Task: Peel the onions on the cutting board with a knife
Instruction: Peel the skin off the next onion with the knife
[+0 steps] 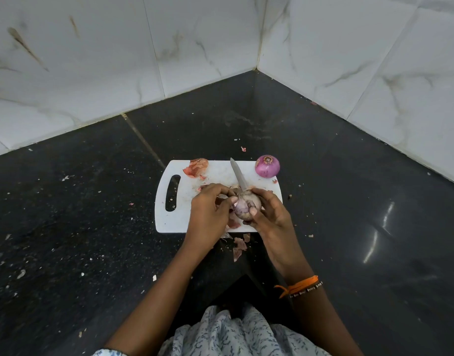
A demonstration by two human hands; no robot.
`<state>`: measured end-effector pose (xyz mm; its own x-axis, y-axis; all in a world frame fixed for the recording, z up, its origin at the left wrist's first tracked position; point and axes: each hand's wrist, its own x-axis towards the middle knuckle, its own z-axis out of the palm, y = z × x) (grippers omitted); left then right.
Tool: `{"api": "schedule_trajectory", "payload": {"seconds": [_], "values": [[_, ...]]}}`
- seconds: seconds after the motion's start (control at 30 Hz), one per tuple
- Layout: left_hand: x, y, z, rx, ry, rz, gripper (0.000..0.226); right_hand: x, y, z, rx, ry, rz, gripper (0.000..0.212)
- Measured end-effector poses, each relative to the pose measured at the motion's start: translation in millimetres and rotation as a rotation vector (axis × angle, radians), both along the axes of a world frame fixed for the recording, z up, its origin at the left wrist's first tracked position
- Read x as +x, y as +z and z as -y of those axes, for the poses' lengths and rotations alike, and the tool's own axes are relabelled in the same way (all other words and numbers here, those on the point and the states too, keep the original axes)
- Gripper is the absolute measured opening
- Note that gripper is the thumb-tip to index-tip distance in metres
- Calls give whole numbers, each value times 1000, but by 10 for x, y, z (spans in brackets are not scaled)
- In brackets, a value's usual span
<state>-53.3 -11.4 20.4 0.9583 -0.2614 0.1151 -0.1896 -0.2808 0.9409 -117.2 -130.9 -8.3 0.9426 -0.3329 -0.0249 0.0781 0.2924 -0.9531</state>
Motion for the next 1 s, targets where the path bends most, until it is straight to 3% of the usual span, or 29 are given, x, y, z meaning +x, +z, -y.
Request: {"api": "schedule_trajectory", "payload": {"seconds": [0.1, 0.33, 0.6, 0.77, 0.9, 1.0], "values": [[46, -38, -8, -102, 34, -124, 13, -15, 17, 7, 208, 37, 48, 38], [111, -177, -39, -92, 81, -226, 17, -54, 84, 42, 490, 110, 110, 39], [97, -203, -50, -102, 59, -242, 33, -52, 99, 58, 579, 100, 120, 37], [50, -105, -19, -247, 40, -269, 18, -46, 83, 14, 588, 107, 92, 36], [-12, -28, -7, -346, 1, -322, 25, -35, 71, -7, 609, 98, 71, 38], [-40, -2, -1, -351, -60, -327, 18, -26, 64, -14, 638, 94, 82, 36]]}}
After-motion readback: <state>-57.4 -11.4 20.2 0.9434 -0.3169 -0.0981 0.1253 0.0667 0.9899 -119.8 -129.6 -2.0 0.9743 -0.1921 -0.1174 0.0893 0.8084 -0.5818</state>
